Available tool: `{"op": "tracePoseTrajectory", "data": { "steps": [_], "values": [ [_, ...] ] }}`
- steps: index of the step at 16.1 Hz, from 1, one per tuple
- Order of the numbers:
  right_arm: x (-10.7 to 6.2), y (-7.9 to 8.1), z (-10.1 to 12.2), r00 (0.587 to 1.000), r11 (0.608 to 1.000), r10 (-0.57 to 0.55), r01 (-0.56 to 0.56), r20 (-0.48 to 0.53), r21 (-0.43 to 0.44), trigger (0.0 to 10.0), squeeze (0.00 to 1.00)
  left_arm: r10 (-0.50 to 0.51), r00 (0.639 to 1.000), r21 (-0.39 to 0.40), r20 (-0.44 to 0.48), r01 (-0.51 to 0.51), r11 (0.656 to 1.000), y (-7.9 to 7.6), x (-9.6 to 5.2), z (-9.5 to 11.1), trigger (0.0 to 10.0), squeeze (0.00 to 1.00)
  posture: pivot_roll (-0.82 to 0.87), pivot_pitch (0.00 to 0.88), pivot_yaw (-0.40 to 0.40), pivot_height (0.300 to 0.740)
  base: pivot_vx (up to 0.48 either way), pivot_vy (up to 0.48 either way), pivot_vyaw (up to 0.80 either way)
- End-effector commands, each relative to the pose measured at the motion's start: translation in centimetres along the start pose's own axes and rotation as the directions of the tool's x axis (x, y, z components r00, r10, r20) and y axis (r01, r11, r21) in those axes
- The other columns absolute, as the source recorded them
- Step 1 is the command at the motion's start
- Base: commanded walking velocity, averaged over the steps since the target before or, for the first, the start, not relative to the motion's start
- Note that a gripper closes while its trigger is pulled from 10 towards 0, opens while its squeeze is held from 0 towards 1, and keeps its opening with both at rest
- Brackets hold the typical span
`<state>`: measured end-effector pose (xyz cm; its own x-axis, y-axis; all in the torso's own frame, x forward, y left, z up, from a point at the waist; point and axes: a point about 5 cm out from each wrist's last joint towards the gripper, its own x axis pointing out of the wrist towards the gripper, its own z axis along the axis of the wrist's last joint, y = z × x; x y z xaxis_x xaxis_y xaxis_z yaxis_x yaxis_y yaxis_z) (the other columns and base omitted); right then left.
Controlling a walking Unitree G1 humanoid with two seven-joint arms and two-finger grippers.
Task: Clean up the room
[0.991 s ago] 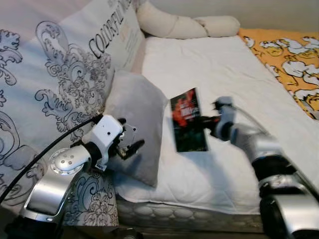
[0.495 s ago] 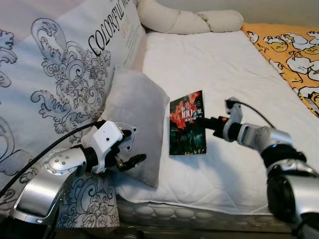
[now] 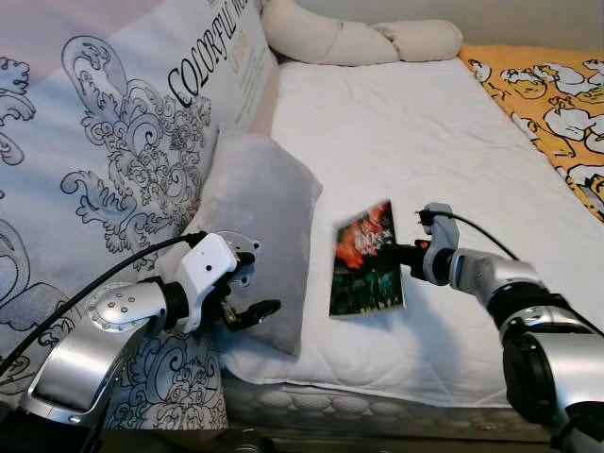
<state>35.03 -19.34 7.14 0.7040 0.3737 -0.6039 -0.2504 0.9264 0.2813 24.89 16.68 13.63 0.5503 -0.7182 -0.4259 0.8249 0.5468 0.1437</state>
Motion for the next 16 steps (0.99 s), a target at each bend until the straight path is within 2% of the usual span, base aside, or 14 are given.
{"op": "tracePoseTrajectory", "data": {
  "steps": [1,3,6,8,10,11,12,13,14,15,16],
  "values": [
    [0.0,-0.1,0.9,0.998,0.996,-0.052,0.055,0.046,-0.065,10.0,1.0,0.001,1.0,0.023,-0.012,-0.001,1.0,-0.1,-0.1,0.2,10.0,0.0,0.01,0.0,0.045,0.74,0.0,0.0,0.0],
    [0.0,-0.2,1.2,0.994,0.993,-0.079,0.085,0.074,-0.077,10.0,1.0,0.005,1.0,0.022,-0.013,-0.004,1.0,-0.2,0.0,0.2,10.0,0.0,0.02,0.0,0.043,0.74,0.0,0.0,0.0],
    [0.0,-0.8,0.4,0.989,0.983,-0.137,0.143,0.061,-0.114,10.0,1.0,0.004,1.0,0.017,-0.012,-0.004,1.0,-0.5,0.3,0.1,10.0,0.0,0.01,0.0,0.042,0.74,0.0,0.0,0.0],
    [-0.3,-1.5,-0.2,0.985,0.984,-0.149,0.157,0.093,-0.086,10.0,1.0,0.008,1.0,0.008,-0.006,-0.008,1.0,-0.7,0.6,-0.1,10.0,0.0,0.0,0.0,0.039,0.74,0.0,0.0,0.0],
    [-0.7,-1.9,0.0,0.977,0.986,-0.143,0.154,0.16,-0.061,10.0,1.0,0.058,0.998,-0.023,0.022,-0.058,0.998,-0.6,1.0,-0.3,10.0,0.0,0.0,0.0,0.036,0.74,0.0,0.0,0.0],
    [-0.9,-2.2,0.2,0.965,0.984,-0.15,0.168,0.213,-0.065,10.0,1.0,0.138,0.989,-0.057,0.048,-0.136,0.989,-0.4,1.5,-0.3,10.0,0.0,-0.01,0.0,0.033,0.74,0.0,0.0,0.0],
    [-1.3,-2.3,0.3,0.94,0.981,-0.153,0.181,0.304,-0.067,10.0,1.0,0.26,0.96,-0.111,0.103,-0.249,0.962,-0.1,2.2,0.1,10.0,0.0,-0.02,0.0,0.032,0.74,0.0,0.0,0.0],
    [-1.3,-2.3,0.3,0.936,0.98,-0.156,0.186,0.316,-0.068,10.0,1.0,0.286,0.952,-0.119,0.112,-0.273,0.955,0.0,2.3,0.1,10.0,0.0,-0.02,0.0,0.032,0.74,0.0,0.0,0.0],
    [-1.5,-1.9,-0.4,0.918,0.981,-0.164,0.19,0.36,-0.038,10.0,1.0,0.374,0.915,-0.122,0.148,-0.359,0.925,0.4,2.8,0.7,10.0,0.0,-0.02,0.0,0.023,0.74,0.0,0.0,0.0],
    [-1.9,-1.5,-1.3,0.898,0.981,-0.174,0.194,0.403,-0.01,10.0,1.0,0.426,0.889,-0.153,0.17,-0.403,0.902,0.5,3.0,0.9,10.0,0.0,-0.03,0.0,0.028,0.74,0.0,0.0,0.0],
    [-2.4,-0.9,-1.9,0.883,0.982,-0.176,0.19,0.434,0.012,10.0,1.0,0.448,0.877,-0.179,0.175,-0.42,0.89,0.4,3.2,1.0,10.0,0.0,-0.04,0.0,0.036,0.74,0.0,0.0,0.0]
  ]
}}
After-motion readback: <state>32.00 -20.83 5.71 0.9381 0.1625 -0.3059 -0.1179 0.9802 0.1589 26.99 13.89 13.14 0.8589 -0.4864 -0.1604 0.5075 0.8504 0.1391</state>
